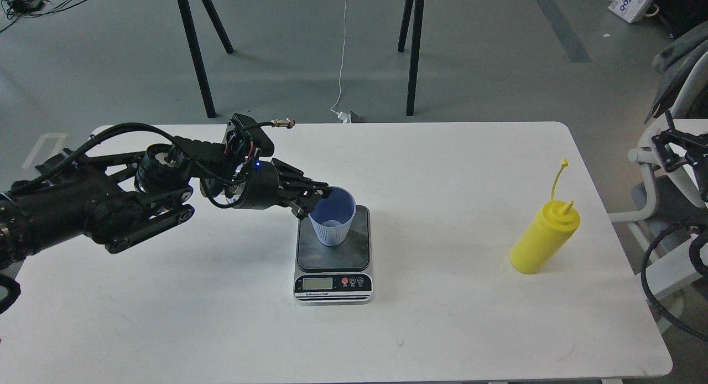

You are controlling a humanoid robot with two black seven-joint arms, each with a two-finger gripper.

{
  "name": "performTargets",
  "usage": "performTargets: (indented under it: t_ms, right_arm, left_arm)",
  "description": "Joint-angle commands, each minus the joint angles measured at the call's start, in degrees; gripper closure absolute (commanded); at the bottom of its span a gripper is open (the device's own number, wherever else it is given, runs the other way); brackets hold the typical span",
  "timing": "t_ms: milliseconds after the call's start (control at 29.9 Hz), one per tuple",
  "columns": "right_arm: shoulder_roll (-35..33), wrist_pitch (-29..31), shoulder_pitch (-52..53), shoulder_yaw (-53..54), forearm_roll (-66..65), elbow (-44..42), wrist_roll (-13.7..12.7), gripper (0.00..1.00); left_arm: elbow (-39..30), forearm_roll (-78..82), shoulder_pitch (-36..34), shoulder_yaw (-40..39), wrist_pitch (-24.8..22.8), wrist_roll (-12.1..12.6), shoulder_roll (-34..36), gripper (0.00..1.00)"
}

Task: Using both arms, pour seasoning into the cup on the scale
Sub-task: 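Carry the cup with the left gripper and set it on the scale, then open the left gripper and lift it away from the cup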

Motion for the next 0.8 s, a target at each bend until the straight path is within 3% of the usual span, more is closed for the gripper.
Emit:
performTargets:
  t_ms: [0, 134, 234, 367, 534, 601, 768]
  right_arm:
    - [0.0, 0.0, 0.0, -0.01, 0.0, 0.08, 0.0, 0.0]
    - [-0.09, 0.0, -0.09, -0.01, 0.0, 0.43, 0.0, 0.0]
    - [-0.97, 0.0, -0.26, -0.01, 0.0, 0.52, -0.09, 0.0]
    - [-2.11, 0.0, -1.66, -0.01, 0.09, 1.13, -0.18, 0.0]
    - [-3.17, 0.0, -6.4, 1.66, 2.45, 3.59, -0.18, 0.0]
    - [-3.25, 0.0, -9.39, 2.8, 4.21, 5.25, -0.18, 0.0]
    - [-3.17, 0.0, -22.38, 5.52, 5.01, 12.02, 0.96, 0.01]
  left_arm:
    - [-0.07, -0.09, 0.46, -0.01, -0.01, -0.17, 0.17, 0.68]
    - [-0.6, -0.62, 0.46, -0.18, -0.01, -0.08, 0.7, 0.46]
    - [-0.86, -2.37, 0.12, -1.93, 0.95, -0.26, 1.05, 0.23]
    - [-1.12, -12.19, -0.41, -6.85, 1.4, -0.78, 3.33, 0.16]
    - [-1.39, -34.49, -1.91, -13.09, -2.99, -1.63, 3.87, 0.13]
    - [-1.04, -46.69, -1.82, -17.3, -3.44, -1.63, 3.43, 0.01]
    - [1.85, -67.91, -1.56, -21.19, -3.09, -1.63, 2.9, 0.0]
